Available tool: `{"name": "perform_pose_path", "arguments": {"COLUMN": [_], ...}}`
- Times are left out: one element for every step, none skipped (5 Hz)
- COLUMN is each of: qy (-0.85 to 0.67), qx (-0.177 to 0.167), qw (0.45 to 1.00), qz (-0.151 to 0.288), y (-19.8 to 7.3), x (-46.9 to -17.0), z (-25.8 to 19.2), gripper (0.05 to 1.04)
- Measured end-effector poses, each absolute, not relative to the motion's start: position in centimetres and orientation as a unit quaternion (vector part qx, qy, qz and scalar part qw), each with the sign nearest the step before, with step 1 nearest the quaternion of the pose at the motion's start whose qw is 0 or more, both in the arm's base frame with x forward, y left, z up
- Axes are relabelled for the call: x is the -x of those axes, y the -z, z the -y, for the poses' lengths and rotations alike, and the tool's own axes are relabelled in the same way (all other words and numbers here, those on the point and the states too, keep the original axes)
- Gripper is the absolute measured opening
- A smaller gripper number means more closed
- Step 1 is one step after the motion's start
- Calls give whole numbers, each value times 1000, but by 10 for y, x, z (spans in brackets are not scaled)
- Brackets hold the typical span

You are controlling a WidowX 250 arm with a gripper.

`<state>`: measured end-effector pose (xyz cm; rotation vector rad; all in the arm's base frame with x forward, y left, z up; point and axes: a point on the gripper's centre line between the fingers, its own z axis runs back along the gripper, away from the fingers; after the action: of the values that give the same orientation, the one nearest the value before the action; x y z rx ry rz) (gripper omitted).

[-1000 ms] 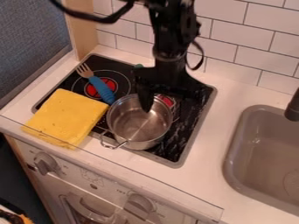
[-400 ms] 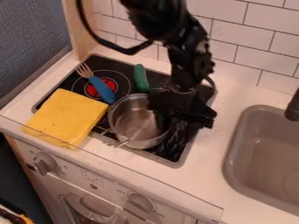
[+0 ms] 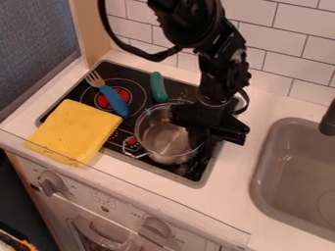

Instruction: Moove the silver pot to the right top burner

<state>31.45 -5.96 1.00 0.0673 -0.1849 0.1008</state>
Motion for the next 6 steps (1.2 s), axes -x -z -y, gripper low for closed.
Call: {"name": "perform_pose_path", "arguments": {"qy": [-44, -47, -59, -67, -50, -8], "qx": [-38, -41, -41, -56, -61, -68], "qw": [994, 994, 993, 994, 992, 990], "qz": [88, 85, 89, 72, 95, 121], "y": [-10, -13, -23, -32, -51, -76], "x": [-311, -303, -296, -289, -310, -344], "z": [58, 50, 43, 30, 33, 55], "gripper": [90, 87, 83, 83, 83, 83]}}
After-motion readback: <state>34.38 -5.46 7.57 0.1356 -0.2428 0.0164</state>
